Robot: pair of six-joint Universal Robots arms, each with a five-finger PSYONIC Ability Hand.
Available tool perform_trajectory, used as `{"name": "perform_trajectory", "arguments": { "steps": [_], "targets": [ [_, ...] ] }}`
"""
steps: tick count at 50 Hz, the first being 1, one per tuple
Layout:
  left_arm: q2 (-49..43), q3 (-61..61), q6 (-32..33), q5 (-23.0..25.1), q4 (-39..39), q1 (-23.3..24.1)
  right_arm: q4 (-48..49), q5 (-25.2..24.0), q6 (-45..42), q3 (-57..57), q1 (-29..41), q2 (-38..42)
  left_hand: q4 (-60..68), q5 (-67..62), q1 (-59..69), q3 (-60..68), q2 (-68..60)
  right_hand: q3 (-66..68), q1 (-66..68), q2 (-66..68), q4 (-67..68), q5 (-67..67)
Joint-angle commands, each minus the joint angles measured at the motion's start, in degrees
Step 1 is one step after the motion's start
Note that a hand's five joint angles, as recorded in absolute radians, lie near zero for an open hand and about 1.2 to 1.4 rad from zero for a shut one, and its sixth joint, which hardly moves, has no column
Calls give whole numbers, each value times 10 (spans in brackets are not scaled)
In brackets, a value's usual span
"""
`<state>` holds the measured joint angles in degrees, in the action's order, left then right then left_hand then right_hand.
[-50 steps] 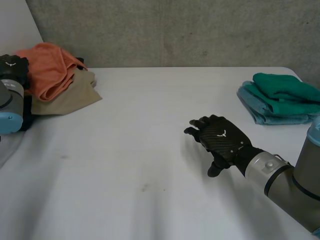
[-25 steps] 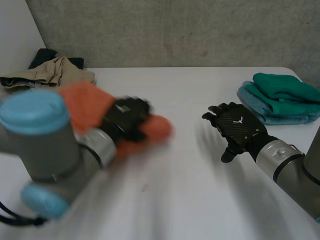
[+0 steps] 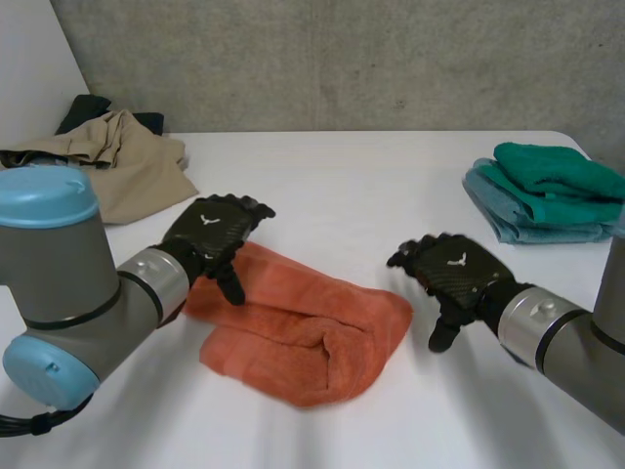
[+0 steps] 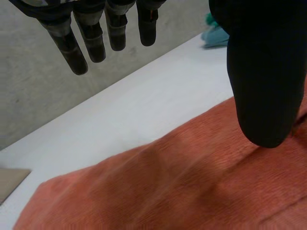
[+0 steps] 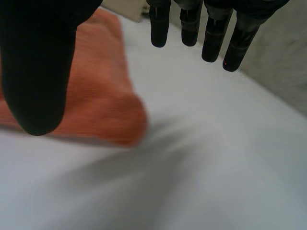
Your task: Fold the laundry.
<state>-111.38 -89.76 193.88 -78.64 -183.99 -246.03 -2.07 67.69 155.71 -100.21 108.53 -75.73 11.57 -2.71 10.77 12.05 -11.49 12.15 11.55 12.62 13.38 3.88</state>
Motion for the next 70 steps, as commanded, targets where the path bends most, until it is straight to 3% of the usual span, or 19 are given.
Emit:
{"name": "perform_trajectory", "arguments": {
  "steps": [1, 8, 11, 17, 24, 26, 30, 38, 43, 47, 52, 59, 64, 70],
  "targets": [
    [-51, 28, 31, 1, 3, -29, -39, 1, 52, 11, 45, 7, 8, 3, 16, 3, -9, -22, -15, -26, -34, -39],
    [-117, 50, 102, -5, 8, -39, 14, 17, 72, 13, 63, 50, 72, -61, 80, 67, -73, -22, -15, -26, -34, -39],
    [-134, 53, 122, -28, 7, -41, 53, 42, 69, 19, 84, 70, 111, -99, 119, 106, -112, -22, -15, -26, -34, -39],
    [-139, 54, 122, -65, -7, -35, 88, 94, 64, 36, 92, 110, 363, -352, 371, 358, -364, 60, 66, 55, 48, 43],
    [-138, 55, 123, -67, -12, -18, 87, 101, 67, 75, 103, 146, 629, -617, 637, 624, -629, 344, 350, 339, 332, 327],
    [-138, 61, 124, -67, -15, -13, 87, 101, 72, 91, 103, 153, 684, -673, 692, 679, -685, 520, 526, 515, 507, 502],
    [-139, 94, 128, -69, -22, -8, 81, 103, 72, 134, 105, 170, 684, -673, 692, 679, -685, 678, 684, 674, 666, 661],
    [-151, 243, 128, -90, -25, -8, 69, 111, 71, 322, 103, 204, 684, -673, 692, 679, -685, 678, 685, 674, 666, 661],
    [-145, 348, 113, -154, -36, -3, 93, 136, 57, 455, 98, 207, 684, -673, 692, 679, -685, 678, 685, 674, 666, 661],
    [-98, 336, 80, -173, -60, 13, 132, 142, 56, 497, 98, 188, 684, -673, 692, 679, -685, 678, 685, 674, 666, 661],
    [-13, 209, 51, -169, -68, 25, 122, 125, 56, 464, 99, 142, 684, -673, 692, 679, -685, 678, 685, 674, 666, 661],
    [53, 6, 45, -169, -66, 76, 41, 73, 45, 292, 103, 109, 684, -673, 692, 679, -685, 678, 685, 674, 666, 661],
    [52, -101, 50, -172, -61, 101, -47, 65, -37, 160, 103, 90, 684, -673, 692, 679, -685, 678, 685, 674, 666, 661],
    [64, -175, 55, -173, -10, 128, -142, 63, -135, 87, 103, 86, 640, -628, 648, 635, -640, 678, 685, 674, 666, 661]
  ]
}}
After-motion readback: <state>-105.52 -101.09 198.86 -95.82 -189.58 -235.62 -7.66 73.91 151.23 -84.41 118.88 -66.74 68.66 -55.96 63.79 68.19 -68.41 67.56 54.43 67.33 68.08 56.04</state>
